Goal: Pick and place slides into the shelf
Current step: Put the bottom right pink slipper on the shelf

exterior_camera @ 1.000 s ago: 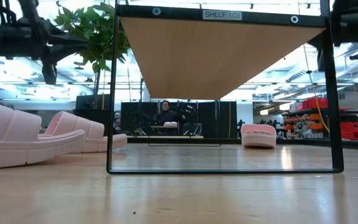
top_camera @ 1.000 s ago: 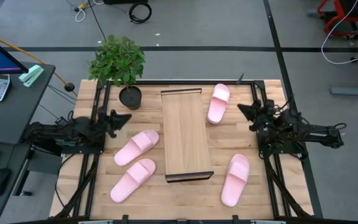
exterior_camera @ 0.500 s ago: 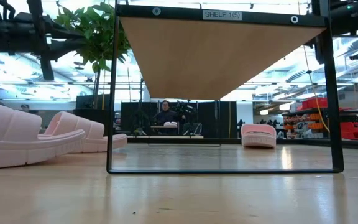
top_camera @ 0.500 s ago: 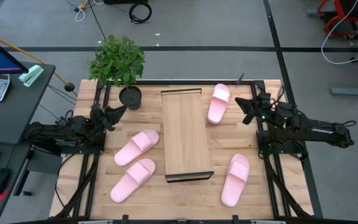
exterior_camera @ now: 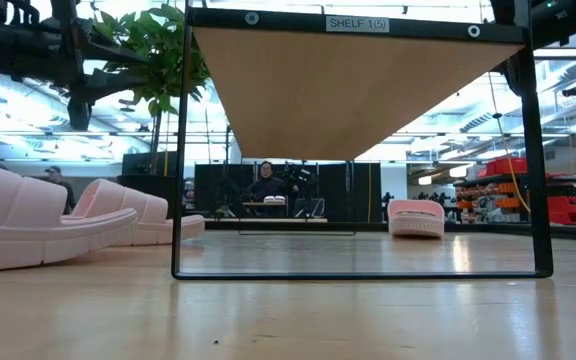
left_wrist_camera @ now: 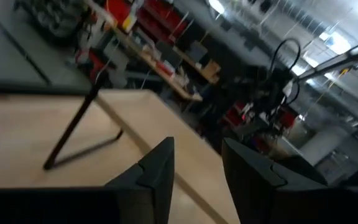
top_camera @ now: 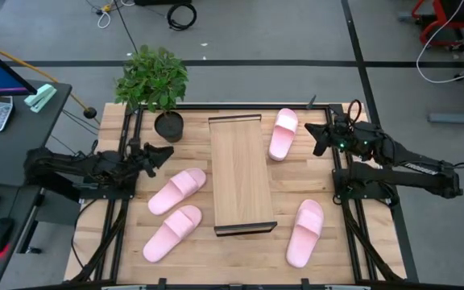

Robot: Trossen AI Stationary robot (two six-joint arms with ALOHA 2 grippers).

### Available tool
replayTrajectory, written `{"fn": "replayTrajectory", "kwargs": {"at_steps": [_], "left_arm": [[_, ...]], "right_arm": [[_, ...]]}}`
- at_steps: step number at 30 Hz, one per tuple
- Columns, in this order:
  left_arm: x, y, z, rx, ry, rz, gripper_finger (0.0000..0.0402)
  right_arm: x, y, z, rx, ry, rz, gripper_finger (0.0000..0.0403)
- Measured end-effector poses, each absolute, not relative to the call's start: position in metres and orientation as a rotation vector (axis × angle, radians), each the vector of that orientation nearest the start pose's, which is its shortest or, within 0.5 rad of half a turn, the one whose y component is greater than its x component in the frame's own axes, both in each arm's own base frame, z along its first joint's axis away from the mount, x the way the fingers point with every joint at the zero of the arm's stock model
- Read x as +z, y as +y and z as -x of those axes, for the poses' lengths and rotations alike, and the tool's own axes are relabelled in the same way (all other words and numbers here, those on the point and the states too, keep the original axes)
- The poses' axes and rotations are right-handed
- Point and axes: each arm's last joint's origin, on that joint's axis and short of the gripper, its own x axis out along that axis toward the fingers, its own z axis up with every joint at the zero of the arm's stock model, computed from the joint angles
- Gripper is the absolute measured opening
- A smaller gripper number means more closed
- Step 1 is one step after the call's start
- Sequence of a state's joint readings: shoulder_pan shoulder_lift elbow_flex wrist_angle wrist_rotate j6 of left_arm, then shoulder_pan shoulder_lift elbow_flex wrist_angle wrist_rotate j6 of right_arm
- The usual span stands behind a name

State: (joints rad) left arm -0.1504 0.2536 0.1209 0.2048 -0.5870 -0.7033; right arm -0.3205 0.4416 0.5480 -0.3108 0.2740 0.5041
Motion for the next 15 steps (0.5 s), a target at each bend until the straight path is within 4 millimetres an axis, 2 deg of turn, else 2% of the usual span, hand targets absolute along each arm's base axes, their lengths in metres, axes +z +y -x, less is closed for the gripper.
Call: {"fn": "replayTrajectory", "kwargs": {"at_steps": [9, 15], "left_arm": [[0.197, -0.013, -0.127, 0.327, -0.060, 0.864, 0.0142], [0.194, -0.022, -0.136, 0.289, 0.030, 0.885, 0.0138]], "right_arm": [[0.274, -0.048, -0.103, -0.654, 0.144, -0.530, 0.0013], [0.267, -0.050, -0.106, -0.618, 0.230, -0.535, 0.0013]]}}
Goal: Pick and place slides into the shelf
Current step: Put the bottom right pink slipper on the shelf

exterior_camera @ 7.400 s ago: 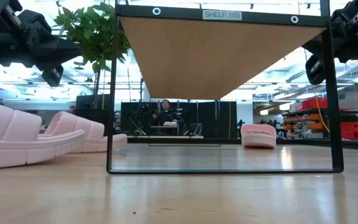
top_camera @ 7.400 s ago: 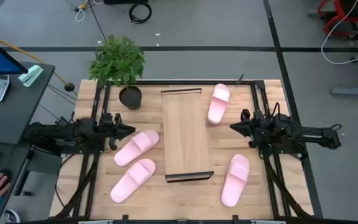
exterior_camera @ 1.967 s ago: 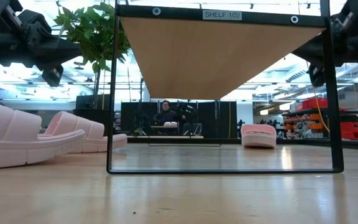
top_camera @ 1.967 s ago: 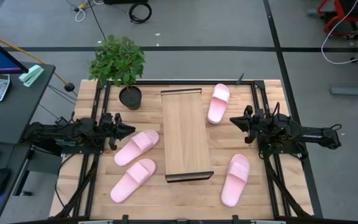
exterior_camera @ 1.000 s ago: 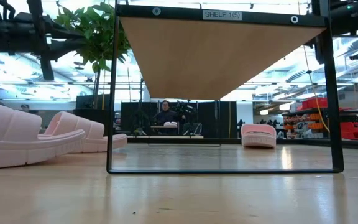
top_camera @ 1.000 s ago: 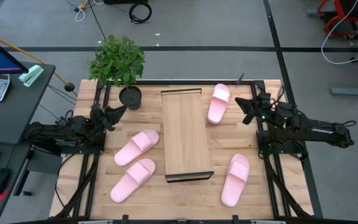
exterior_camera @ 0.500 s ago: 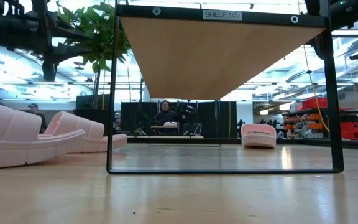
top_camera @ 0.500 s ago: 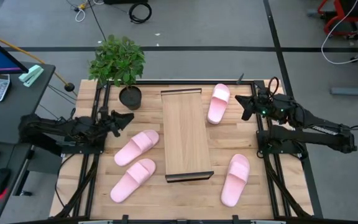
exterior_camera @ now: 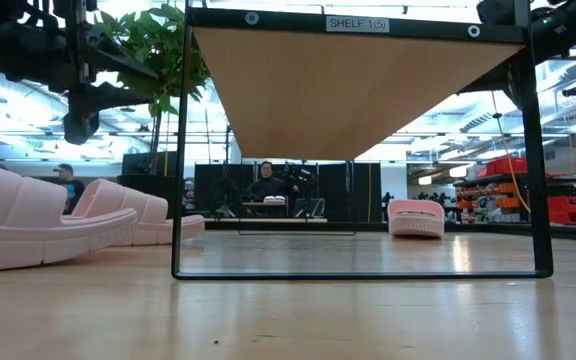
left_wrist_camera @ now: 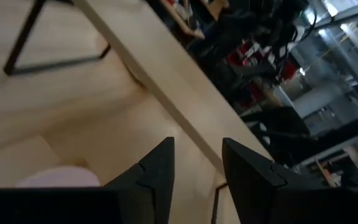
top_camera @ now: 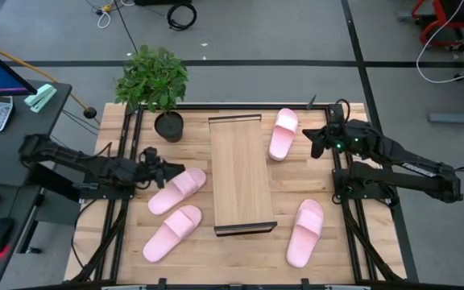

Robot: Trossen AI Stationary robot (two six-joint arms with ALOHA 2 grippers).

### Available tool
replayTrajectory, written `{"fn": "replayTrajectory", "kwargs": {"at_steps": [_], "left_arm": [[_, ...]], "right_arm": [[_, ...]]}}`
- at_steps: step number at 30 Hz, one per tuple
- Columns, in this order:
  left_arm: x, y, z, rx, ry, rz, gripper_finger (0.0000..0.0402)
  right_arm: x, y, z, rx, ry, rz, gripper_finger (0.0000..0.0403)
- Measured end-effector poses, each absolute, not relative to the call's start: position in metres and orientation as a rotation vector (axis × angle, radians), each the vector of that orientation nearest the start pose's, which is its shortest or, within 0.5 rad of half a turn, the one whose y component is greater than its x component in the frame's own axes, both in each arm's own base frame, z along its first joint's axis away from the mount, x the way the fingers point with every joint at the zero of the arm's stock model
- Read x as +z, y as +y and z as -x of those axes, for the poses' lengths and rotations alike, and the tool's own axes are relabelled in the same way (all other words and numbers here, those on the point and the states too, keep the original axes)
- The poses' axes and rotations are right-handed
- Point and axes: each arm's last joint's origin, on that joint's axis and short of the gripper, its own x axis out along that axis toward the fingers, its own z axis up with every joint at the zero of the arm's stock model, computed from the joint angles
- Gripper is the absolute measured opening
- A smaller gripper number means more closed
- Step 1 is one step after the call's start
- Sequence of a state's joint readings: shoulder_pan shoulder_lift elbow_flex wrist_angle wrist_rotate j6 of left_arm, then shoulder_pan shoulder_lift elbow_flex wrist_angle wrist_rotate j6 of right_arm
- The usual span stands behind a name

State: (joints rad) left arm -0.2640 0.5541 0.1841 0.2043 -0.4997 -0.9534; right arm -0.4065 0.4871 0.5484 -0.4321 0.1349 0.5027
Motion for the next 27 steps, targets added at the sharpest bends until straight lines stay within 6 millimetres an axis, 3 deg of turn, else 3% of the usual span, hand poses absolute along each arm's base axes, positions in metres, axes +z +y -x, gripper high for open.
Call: {"fn": "replayTrajectory", "kwargs": {"at_steps": [5, 8, 11, 17, 27], "left_arm": [[0.190, -0.029, -0.141, 0.262, 0.088, 0.969, 0.0141], [0.186, -0.033, -0.142, 0.232, 0.134, 0.994, 0.0142], [0.184, -0.037, -0.143, 0.218, 0.161, 0.992, 0.0137], [0.181, -0.039, -0.144, 0.221, 0.180, 1.006, 0.0133], [0.176, -0.040, -0.147, 0.244, 0.210, 1.013, 0.0146]], "right_arm": [[0.262, -0.046, -0.112, -0.415, 0.335, -0.566, 0.0013], [0.254, -0.038, -0.112, -0.192, 0.467, -0.698, 0.0013], [0.243, -0.030, -0.107, -0.076, 0.632, -0.849, 0.0014], [0.232, -0.019, -0.098, 0.012, 0.822, -0.950, 0.0031], [0.228, -0.006, -0.103, 0.097, 0.943, -0.940, 0.0069]]}}
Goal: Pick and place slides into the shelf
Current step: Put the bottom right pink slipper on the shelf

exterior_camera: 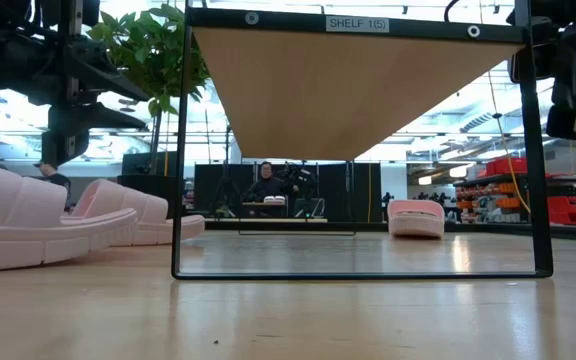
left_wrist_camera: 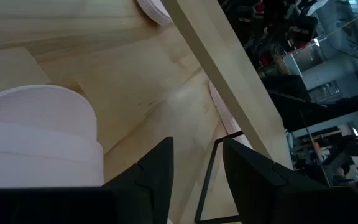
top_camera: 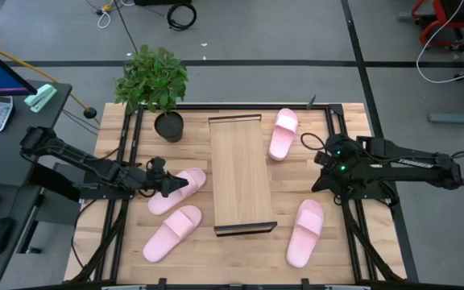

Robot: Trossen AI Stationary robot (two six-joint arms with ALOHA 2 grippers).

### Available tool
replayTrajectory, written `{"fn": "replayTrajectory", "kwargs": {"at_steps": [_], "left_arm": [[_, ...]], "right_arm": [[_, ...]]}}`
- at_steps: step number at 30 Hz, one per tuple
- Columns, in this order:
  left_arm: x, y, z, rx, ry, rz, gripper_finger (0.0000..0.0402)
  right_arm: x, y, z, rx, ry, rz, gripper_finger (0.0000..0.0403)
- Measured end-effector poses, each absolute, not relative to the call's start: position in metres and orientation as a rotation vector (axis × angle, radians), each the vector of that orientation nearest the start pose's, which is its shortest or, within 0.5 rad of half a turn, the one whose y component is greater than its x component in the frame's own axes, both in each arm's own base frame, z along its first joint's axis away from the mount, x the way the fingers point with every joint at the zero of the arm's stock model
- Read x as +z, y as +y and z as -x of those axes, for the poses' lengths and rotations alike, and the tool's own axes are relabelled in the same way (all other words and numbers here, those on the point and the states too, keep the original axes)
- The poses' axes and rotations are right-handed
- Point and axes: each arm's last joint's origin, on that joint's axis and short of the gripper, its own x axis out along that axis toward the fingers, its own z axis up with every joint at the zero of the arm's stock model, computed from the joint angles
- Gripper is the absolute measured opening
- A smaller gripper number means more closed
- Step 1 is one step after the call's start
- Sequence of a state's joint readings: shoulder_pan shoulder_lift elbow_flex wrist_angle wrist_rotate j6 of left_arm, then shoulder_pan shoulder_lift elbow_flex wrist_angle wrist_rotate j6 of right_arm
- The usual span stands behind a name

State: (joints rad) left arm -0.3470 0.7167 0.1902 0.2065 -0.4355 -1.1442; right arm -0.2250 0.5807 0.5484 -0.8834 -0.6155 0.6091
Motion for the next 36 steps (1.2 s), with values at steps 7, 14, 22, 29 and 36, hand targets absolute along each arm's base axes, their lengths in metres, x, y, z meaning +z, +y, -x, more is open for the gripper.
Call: {"fn": "replayTrajectory", "kwargs": {"at_steps": [7, 14, 22, 29, 36], "left_arm": [[0.172, -0.041, -0.149, 0.262, 0.232, 1.015, 0.0143], [0.171, -0.041, -0.150, 0.267, 0.238, 1.019, 0.0147], [0.171, -0.041, -0.150, 0.267, 0.237, 1.019, 0.0143], [0.171, -0.041, -0.150, 0.267, 0.238, 1.018, 0.0148], [0.171, -0.041, -0.150, 0.268, 0.238, 1.018, 0.0149]], "right_arm": [[0.218, 0.004, -0.116, 0.165, 1.093, -0.867, 0.0085], [0.212, 0.016, -0.130, 0.277, 1.164, -0.823, 0.0100], [0.198, 0.029, -0.145, 0.296, 1.271, -0.756, 0.0137], [0.185, 0.040, -0.154, 0.291, 1.366, -0.702, 0.0170], [0.177, 0.042, -0.158, 0.094, 1.375, -0.635, 0.0205]]}}
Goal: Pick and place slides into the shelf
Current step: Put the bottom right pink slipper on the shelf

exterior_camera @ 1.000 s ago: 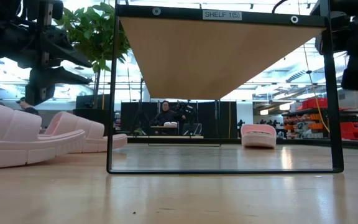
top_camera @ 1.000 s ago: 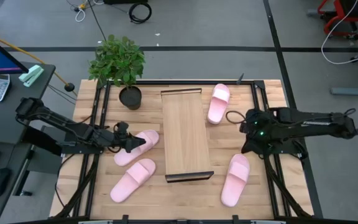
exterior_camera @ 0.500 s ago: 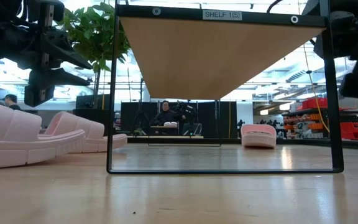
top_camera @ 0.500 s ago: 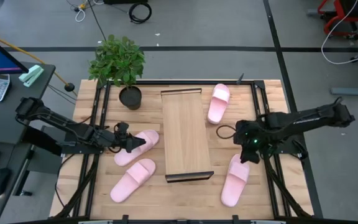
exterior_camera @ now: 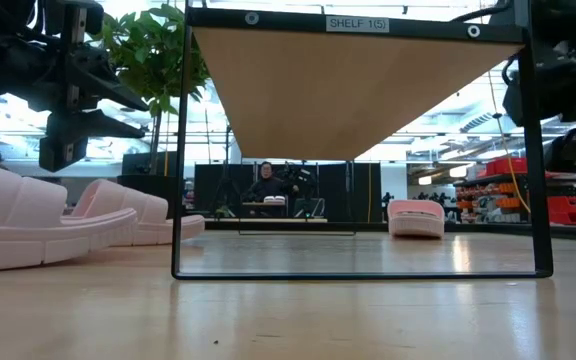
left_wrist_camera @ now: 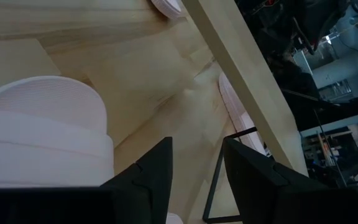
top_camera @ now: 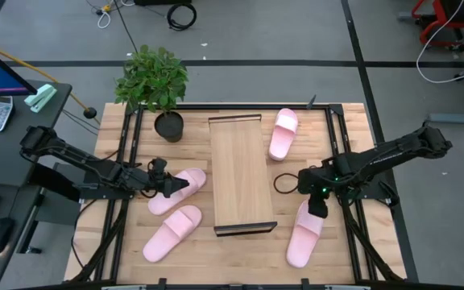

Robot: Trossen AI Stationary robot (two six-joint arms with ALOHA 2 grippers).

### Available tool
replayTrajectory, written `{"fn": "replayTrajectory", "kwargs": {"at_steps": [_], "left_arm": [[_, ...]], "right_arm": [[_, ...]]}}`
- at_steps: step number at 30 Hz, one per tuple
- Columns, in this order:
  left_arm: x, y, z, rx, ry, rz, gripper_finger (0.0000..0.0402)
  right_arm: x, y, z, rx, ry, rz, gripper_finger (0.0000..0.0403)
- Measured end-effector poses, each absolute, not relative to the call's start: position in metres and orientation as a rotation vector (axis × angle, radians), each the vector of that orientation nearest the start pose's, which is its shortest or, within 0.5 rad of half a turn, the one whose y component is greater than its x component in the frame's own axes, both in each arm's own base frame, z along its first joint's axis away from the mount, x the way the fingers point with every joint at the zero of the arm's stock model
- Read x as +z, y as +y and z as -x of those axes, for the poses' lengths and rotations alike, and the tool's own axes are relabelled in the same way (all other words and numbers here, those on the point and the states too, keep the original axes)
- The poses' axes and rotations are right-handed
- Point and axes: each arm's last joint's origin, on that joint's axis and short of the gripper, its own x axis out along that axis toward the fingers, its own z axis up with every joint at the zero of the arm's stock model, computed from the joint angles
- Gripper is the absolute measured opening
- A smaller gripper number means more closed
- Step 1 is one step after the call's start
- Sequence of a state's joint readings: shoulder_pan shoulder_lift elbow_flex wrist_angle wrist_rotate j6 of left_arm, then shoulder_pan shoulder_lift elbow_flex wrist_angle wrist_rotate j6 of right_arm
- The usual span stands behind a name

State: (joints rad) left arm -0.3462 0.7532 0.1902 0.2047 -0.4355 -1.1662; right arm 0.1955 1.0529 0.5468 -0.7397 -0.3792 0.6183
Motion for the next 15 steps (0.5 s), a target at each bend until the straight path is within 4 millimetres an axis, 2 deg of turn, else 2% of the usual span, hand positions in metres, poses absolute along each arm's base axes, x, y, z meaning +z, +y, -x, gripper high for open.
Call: {"fn": "replayTrajectory", "kwargs": {"at_steps": [6, 15], "left_arm": [[0.171, -0.041, -0.150, 0.268, 0.239, 1.017, 0.0142], [0.171, -0.041, -0.150, 0.268, 0.238, 1.017, 0.0146]], "right_arm": [[0.173, 0.047, -0.158, 0.067, 1.401, -0.664, 0.0228], [0.151, 0.055, -0.150, 0.062, 1.425, -0.769, 0.0233]]}}
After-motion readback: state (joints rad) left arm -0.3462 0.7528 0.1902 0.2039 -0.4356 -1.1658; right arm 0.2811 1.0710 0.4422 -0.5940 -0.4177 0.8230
